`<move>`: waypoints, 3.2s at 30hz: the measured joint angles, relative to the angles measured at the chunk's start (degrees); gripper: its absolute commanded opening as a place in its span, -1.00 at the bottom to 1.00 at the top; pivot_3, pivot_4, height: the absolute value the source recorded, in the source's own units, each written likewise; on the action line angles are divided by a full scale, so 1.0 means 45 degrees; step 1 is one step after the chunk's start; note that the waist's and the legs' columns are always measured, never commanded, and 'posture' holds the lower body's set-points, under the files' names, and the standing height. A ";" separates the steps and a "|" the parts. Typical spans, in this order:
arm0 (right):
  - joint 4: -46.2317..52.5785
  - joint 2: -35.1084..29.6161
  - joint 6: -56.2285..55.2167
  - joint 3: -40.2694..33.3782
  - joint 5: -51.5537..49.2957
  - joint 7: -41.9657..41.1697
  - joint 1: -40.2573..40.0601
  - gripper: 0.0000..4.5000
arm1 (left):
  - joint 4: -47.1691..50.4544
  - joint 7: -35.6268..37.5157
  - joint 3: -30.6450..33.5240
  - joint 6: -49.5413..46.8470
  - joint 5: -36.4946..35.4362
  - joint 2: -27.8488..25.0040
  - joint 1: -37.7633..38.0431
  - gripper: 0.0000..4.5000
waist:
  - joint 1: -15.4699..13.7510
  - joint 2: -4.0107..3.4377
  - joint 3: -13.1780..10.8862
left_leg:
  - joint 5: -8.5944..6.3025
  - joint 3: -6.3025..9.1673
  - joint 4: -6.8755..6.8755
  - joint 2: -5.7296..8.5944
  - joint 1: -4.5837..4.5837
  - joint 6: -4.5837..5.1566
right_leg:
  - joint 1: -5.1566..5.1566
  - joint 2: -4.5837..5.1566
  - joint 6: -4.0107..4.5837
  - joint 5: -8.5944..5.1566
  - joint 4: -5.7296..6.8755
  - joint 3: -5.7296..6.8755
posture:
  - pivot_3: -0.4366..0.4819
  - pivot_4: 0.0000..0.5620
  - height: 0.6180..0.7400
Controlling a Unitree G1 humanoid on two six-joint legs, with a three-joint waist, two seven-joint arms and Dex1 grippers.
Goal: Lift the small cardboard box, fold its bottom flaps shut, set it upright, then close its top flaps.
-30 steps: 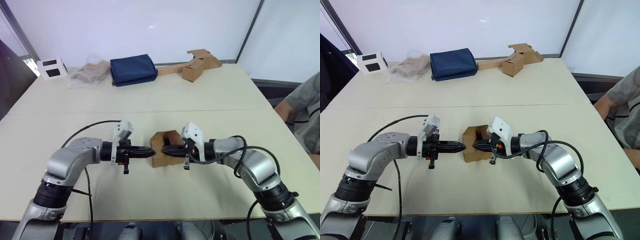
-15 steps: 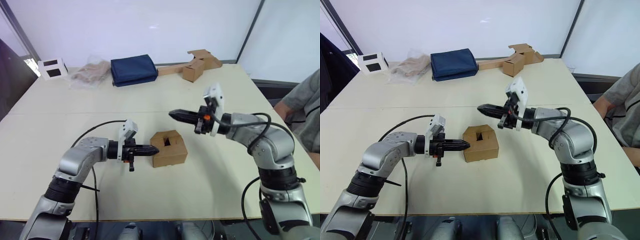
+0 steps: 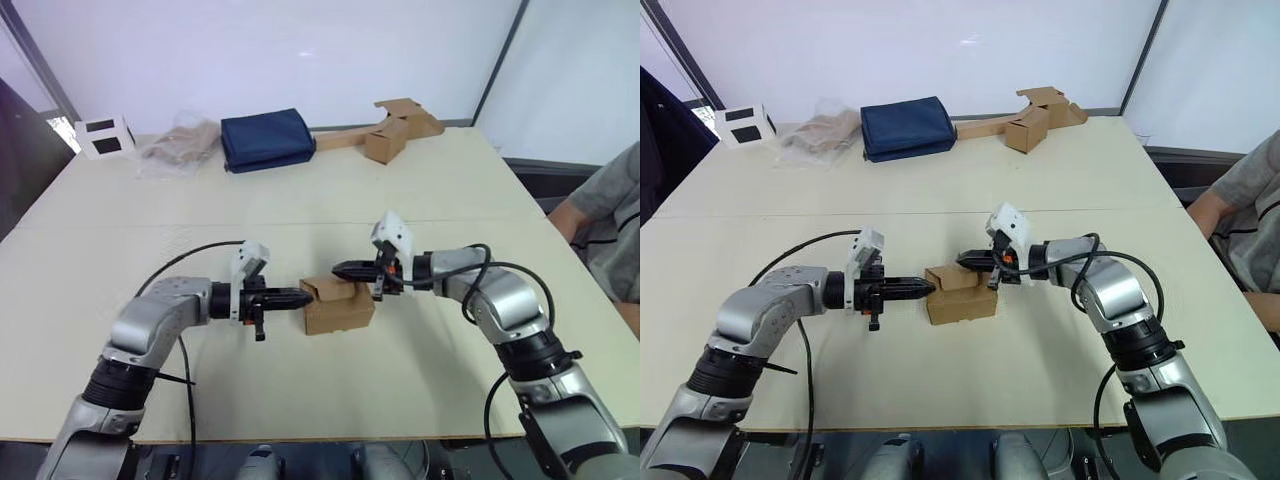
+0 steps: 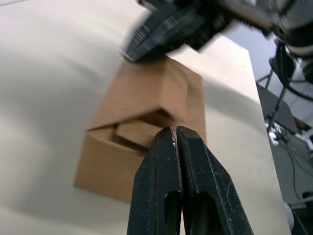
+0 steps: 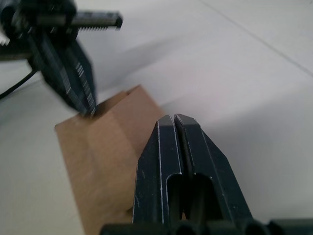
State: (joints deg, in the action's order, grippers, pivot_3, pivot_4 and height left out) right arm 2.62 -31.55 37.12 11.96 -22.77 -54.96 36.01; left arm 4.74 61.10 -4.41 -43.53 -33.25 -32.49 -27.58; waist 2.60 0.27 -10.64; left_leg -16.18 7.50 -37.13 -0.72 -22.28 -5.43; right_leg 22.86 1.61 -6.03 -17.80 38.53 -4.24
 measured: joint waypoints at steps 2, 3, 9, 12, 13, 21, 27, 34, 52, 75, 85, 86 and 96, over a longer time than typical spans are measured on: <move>0.0064 -0.0024 0.0036 -0.0037 0.0005 0.0020 -0.0154 -1.00 | -0.0013 -0.0073 0.0259 -0.0018 -0.0029 -0.0044 -0.0078 -0.96 | 0.0001 0.0000 0.0000 | 0.0000 0.0000 0.0000 0.0000 0.0000 0.0000 | 0.0000 0.0000 0.0000 0.0000 0.0000 0.0000 | -0.05 -0.47 1.00; 0.0127 -0.0029 0.0037 -0.0053 0.0006 0.0030 -0.0214 -1.00 | -0.0028 -0.0097 0.0346 -0.0018 -0.0039 -0.0047 -0.0155 -0.96 | -0.0001 0.0000 0.0000 | 0.0000 -0.0001 0.0001 0.0000 0.0000 0.0000 | 0.0001 0.0000 0.0000 0.0000 0.0000 0.0000 | -0.05 -0.47 1.00; 0.0240 0.0019 -0.0013 -0.0139 0.0042 0.0290 -0.0336 -1.00 | -0.1256 -0.0645 0.0185 0.0638 0.0563 0.0666 -0.1237 -0.96 | -0.0023 0.0000 0.0000 | 0.0001 -0.0002 -0.0002 0.0003 -0.0001 -0.0002 | -0.0004 0.0003 0.0000 0.0000 -0.0008 0.0001 | -0.05 -0.47 1.00; 0.0314 0.0054 -0.0043 -0.0159 0.0043 0.0417 -0.0363 -1.00 | -0.2059 -0.0807 -0.0213 0.1121 0.1021 0.1195 -0.1531 -0.96 | -0.0009 0.0000 0.0000 | 0.0001 -0.0002 -0.0001 0.0003 -0.0003 -0.0003 | -0.0001 0.0002 0.0000 0.0000 -0.0007 0.0000 | -0.05 -0.47 1.00; 0.0407 0.0051 -0.0043 -0.0201 0.0038 0.0440 -0.0397 -1.00 | -0.2175 -0.0808 -0.0313 0.1230 0.1149 0.1256 -0.1531 -0.96 | 0.0011 0.0000 0.0000 | 0.0002 -0.0002 0.0001 0.0002 -0.0003 -0.0003 | 0.0004 -0.0001 0.0000 0.0000 -0.0007 -0.0001 | -0.05 -0.47 1.00; 0.2864 -0.0628 0.0588 -0.0961 -0.0688 0.0316 -0.1348 -1.00 | -0.2295 -0.0580 -0.0354 0.1500 0.1419 0.1330 -0.1533 -0.96 | -0.0042 0.0000 0.0000 | 0.0001 0.0003 0.0000 0.0001 -0.0007 -0.0001 | -0.0002 0.0001 -0.0001 0.0000 -0.0010 0.0004 | -0.05 -0.47 1.00; 0.3898 -0.1102 0.0827 -0.0303 -0.0580 0.0273 -0.2093 -1.00 | -0.2167 -0.0621 -0.0306 0.1160 0.1251 0.1494 -0.1531 -0.96 | 0.0006 0.0000 0.0000 | 0.0000 0.0001 -0.0004 0.0002 -0.0004 -0.0001 | -0.0002 -0.0001 -0.0001 0.0001 -0.0008 0.0002 | -0.05 -0.47 1.00; 0.3557 -0.1081 0.0287 0.0518 0.0208 0.0368 -0.2072 -1.00 | -0.1897 -0.0688 -0.0306 0.0797 0.1126 0.1503 -0.1530 -0.96 | -0.0011 0.0001 0.0000 | 0.0001 0.0002 -0.0002 0.0001 -0.0005 -0.0002 | -0.0003 -0.0001 -0.0001 0.0001 -0.0012 0.0002 | -0.05 -0.47 1.00; 0.2317 -0.0507 -0.0398 0.0746 0.0789 0.0414 -0.1624 -1.00 | -0.1521 -0.0815 -0.0314 0.0579 0.1132 0.1473 -0.1453 -0.96 | -0.0016 0.0002 0.0001 | 0.0001 0.0003 -0.0003 0.0001 0.0008 -0.0002 | -0.0019 0.0000 -0.0001 0.0001 -0.0013 0.0003 | -0.05 -0.47 1.00; 0.2600 -0.0820 0.0584 0.0387 0.0370 0.0264 -0.1533 -1.00 | -0.1265 -0.0249 -0.1432 0.1948 0.2271 0.0999 -0.1571 -0.96 | -0.0044 0.0002 0.0001 | 0.0001 0.0002 -0.0001 0.0003 0.0007 -0.0002 | -0.0023 0.0003 -0.0001 0.0000 -0.0023 0.0003 | -0.05 -0.47 1.00; 0.2897 -0.1254 0.1781 -0.0802 -0.0767 0.0027 -0.1603 -1.00 | -0.1264 -0.0022 -0.1614 0.2367 0.2608 0.0898 -0.1561 -0.96 | -0.0023 0.0002 0.0001 | 0.0000 0.0002 0.0000 0.0002 0.0006 0.0000 | -0.0022 0.0000 -0.0001 0.0001 -0.0022 0.0003 | -0.05 -0.47 1.00; 0.2895 -0.1253 0.1807 -0.0908 -0.0795 0.0069 -0.1603 -1.00 | -0.1258 -0.0021 -0.1608 0.2366 0.2605 0.0894 -0.1561 -0.96 | -0.0023 0.0002 0.0001 | 0.0000 0.0002 0.0000 0.0002 0.0006 0.0000 | -0.0021 0.0001 -0.0001 0.0001 -0.0022 0.0003 | -0.05 -0.47 1.00; 0.2436 -0.0828 0.1389 -0.1249 -0.0778 0.0650 -0.1258 -1.00 | -0.0455 -0.0408 -0.0846 0.1460 0.1730 0.1115 -0.2045 -0.96 | -0.0013 0.0003 0.0000 | 0.0000 0.0002 0.0002 0.0002 0.0002 0.0000 | -0.0017 0.0001 -0.0001 0.0001 -0.0024 0.0003 | -0.05 -0.47 1.00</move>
State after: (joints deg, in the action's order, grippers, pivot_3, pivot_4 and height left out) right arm 13.58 -35.28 43.37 6.34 -26.27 -52.03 30.35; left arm 2.70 59.27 -8.22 -36.96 -25.46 -27.47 -36.79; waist 2.54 0.28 -10.64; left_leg -16.18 7.51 -37.13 -0.71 -22.28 -5.42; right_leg 22.78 1.61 -6.04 -17.80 38.43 -4.23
